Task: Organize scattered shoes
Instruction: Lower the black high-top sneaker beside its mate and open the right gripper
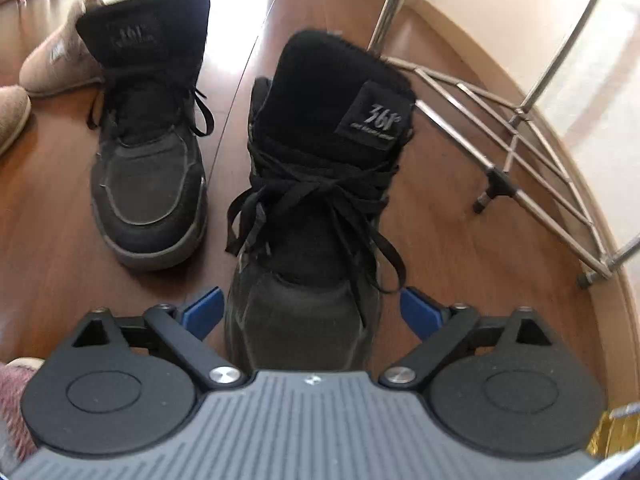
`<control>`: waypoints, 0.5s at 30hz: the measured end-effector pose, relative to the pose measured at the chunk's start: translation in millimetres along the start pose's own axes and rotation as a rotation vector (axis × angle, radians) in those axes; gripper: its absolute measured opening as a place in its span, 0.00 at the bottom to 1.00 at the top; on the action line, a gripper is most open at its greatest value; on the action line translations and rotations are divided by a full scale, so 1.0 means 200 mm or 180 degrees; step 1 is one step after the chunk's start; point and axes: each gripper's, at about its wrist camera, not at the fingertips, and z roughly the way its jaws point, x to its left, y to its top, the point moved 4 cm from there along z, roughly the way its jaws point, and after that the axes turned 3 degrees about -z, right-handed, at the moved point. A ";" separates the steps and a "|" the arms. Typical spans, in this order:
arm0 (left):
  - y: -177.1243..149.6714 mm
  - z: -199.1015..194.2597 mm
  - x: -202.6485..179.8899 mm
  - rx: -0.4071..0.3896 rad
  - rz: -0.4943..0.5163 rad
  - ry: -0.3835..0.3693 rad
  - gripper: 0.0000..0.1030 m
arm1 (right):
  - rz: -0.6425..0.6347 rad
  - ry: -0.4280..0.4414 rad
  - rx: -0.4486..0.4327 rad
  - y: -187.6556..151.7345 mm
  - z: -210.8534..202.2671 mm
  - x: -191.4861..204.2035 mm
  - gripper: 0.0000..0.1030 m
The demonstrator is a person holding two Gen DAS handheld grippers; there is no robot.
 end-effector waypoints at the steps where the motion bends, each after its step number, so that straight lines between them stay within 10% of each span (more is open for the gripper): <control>1: -0.01 0.00 0.01 -0.0006 0.0008 0.0002 0.75 | -0.0010 0.0035 0.0055 0.00 0.03 0.00 0.94; 15: -0.11 0.10 0.13 0.0115 -0.0205 0.0048 0.75 | -0.0445 0.0140 0.0173 -0.11 0.05 0.02 0.90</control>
